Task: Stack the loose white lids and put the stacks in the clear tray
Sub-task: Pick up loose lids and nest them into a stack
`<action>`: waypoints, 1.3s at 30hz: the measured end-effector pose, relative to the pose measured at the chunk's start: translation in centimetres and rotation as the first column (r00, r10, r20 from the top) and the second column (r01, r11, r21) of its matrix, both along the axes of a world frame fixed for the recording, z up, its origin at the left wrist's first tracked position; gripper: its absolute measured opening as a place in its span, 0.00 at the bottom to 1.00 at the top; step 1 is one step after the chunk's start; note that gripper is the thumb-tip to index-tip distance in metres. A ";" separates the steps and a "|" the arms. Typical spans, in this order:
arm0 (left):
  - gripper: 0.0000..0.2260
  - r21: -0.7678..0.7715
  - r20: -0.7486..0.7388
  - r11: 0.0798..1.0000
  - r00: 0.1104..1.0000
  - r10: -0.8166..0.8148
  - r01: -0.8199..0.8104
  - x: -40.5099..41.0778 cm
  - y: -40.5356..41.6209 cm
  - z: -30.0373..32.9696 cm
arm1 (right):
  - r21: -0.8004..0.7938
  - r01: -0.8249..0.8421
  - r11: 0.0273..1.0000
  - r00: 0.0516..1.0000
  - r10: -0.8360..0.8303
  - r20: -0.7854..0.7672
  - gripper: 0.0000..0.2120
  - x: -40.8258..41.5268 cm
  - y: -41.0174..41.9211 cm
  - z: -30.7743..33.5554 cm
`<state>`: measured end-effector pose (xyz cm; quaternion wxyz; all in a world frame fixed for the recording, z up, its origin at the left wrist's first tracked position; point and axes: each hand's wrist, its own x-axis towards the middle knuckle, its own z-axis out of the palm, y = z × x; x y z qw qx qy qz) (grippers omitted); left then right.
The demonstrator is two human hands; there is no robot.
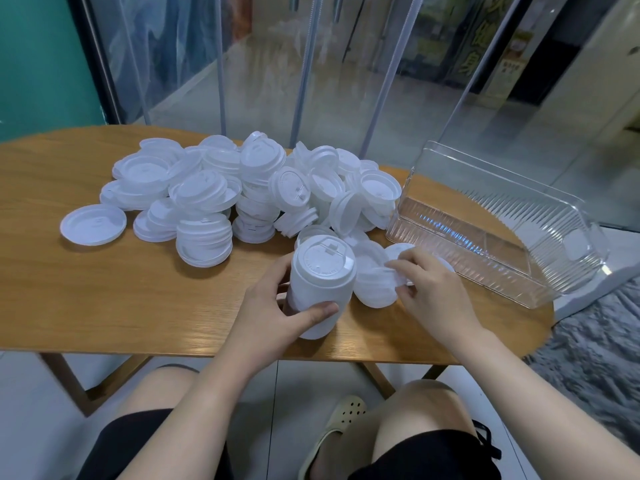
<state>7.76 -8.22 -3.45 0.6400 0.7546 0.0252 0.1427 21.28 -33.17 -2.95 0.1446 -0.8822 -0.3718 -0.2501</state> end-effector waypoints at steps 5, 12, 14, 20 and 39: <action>0.32 0.007 -0.001 1.000 1.000 -0.002 0.002 0.1 0.2 -0.1 | -0.078 -0.123 0.989 0.978 0.107 -0.181 0.20 -1.0 -0.7 0.0; 0.31 0.011 0.002 1.000 1.000 0.003 -0.003 0.1 0.1 -0.2 | -0.162 -0.087 0.983 0.922 0.018 -0.387 0.33 -2.1 -0.6 0.7; 0.32 0.009 0.006 1.000 1.000 0.002 -0.002 0.1 0.1 -0.2 | -0.127 -0.066 0.990 0.915 0.010 -0.402 0.33 -2.2 -0.3 0.6; 0.32 0.023 0.002 1.000 1.000 -0.003 0.003 0.1 0.3 -0.3 | -0.053 -0.022 0.998 0.921 0.000 -0.389 0.30 -2.2 0.1 0.6; 0.34 -0.011 -0.001 1.000 1.000 -0.023 0.023 0.1 0.2 -0.3 | 0.388 -0.069 0.919 0.807 0.280 -0.520 0.34 -4.9 5.6 7.7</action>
